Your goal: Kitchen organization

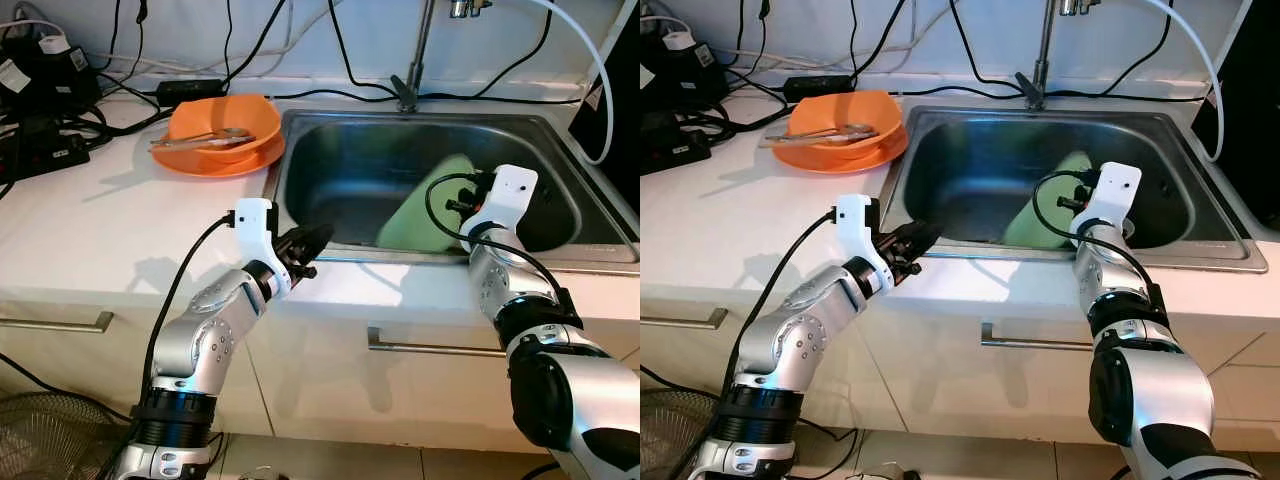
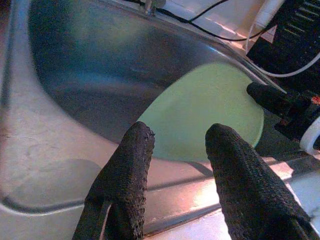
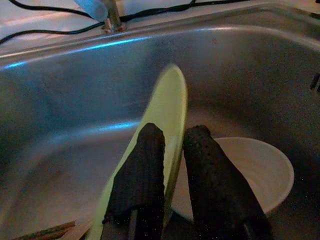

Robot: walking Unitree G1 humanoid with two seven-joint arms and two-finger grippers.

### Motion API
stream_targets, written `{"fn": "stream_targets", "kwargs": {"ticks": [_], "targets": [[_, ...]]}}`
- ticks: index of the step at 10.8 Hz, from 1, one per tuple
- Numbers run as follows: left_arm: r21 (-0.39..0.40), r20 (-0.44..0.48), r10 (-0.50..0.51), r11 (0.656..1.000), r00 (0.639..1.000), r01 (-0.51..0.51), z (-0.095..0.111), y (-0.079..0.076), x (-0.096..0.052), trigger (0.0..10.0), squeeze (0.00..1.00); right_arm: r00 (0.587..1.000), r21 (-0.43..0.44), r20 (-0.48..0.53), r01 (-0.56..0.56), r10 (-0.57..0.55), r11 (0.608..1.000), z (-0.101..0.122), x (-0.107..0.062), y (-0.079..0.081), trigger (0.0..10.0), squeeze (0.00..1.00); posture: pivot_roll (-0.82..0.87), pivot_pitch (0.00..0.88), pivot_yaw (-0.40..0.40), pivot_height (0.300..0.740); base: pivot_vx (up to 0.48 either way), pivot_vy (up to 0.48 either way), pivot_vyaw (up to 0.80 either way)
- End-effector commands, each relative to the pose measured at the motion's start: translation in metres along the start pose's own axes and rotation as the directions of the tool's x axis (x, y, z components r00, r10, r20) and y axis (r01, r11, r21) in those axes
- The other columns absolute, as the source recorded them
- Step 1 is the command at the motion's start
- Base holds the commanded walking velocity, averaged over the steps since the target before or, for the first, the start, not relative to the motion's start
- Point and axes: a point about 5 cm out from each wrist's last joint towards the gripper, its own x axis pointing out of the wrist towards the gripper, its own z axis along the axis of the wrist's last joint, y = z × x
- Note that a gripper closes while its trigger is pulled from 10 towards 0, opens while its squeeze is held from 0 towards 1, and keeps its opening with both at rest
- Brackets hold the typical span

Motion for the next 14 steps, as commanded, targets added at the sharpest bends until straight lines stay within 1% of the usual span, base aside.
{"fn": "stream_targets", "kwargs": {"ticks": [1,4,6,7,8,9,10,11,12,14], "targets": [[0.0,-0.005,0.013,1.0,1.0,-0.013,-0.002,0.003,0.0,10.0,0.0,1.0,-0.019,0.013,-0.022,0.022,1.0,0.007,0.002,0.006,10.0,0.0,0.14,0.0,0.03,0.74,0.0,0.0,0.0],[0.003,-0.005,0.012,1.0,1.0,-0.012,-0.003,0.002,0.0,10.0,0.0,0.999,-0.017,0.025,-0.023,0.023,1.0,0.011,0.003,0.007,10.0,0.0,0.13,0.0,0.032,0.74,0.0,0.0,0.0],[0.006,0.008,0.02,1.0,1.0,-0.02,-0.002,0.003,0.0,10.0,0.0,0.998,-0.009,0.061,-0.019,0.02,1.0,0.018,0.004,0.007,10.0,0.0,0.13,0.0,0.033,0.74,0.0,0.0,0.0],[0.082,0.058,0.095,0.992,0.994,-0.1,0.003,0.01,0.0,10.0,0.0,0.984,-0.053,0.17,-0.05,0.058,0.997,0.033,0.003,0.012,10.0,0.0,0.13,0.0,0.035,0.74,0.0,0.0,0.0],[0.148,0.119,0.161,0.973,0.98,-0.178,0.009,0.015,0.002,10.0,0.0,0.956,-0.042,0.273,-0.099,0.107,0.994,0.044,0.0,0.019,10.0,0.0,0.13,0.0,0.036,0.74,0.0,0.0,0.0],[0.193,0.166,0.194,0.955,0.967,-0.224,0.014,0.018,0.003,10.0,0.0,0.929,-0.061,0.347,-0.115,0.129,0.991,0.049,-0.005,0.022,10.0,0.0,0.12,0.0,0.038,0.74,0.0,0.0,0.0],[0.228,0.183,0.206,0.942,0.961,-0.245,0.015,0.018,0.004,10.0,0.0,0.913,-0.078,0.382,-0.123,0.144,0.989,0.05,-0.009,0.024,10.0,0.0,0.11,0.0,0.042,0.74,0.0,0.0,0.0],[0.274,0.228,0.236,0.916,0.945,-0.294,0.016,0.019,0.006,10.0,0.0,0.875,-0.117,0.448,-0.15,0.187,0.982,0.046,-0.02,0.031,10.0,0.0,0.1,0.0,0.043,0.74,0.0,0.0,0.0],[0.288,0.265,0.245,0.903,0.933,-0.319,0.017,0.019,0.007,10.0,0.0,0.854,-0.114,0.477,-0.173,0.206,0.978,0.039,-0.031,0.034,10.0,0.0,0.1,0.0,0.042,0.74,0.0,0.0,0.0],[0.316,0.311,0.245,0.885,0.918,-0.343,0.019,0.017,0.007,10.0,0.0,0.835,-0.138,0.498,-0.19,0.234,0.972,0.026,-0.045,0.039,10.0,0.0,0.09,0.0,0.04,0.74,0.0,0.0,0.0]]}}
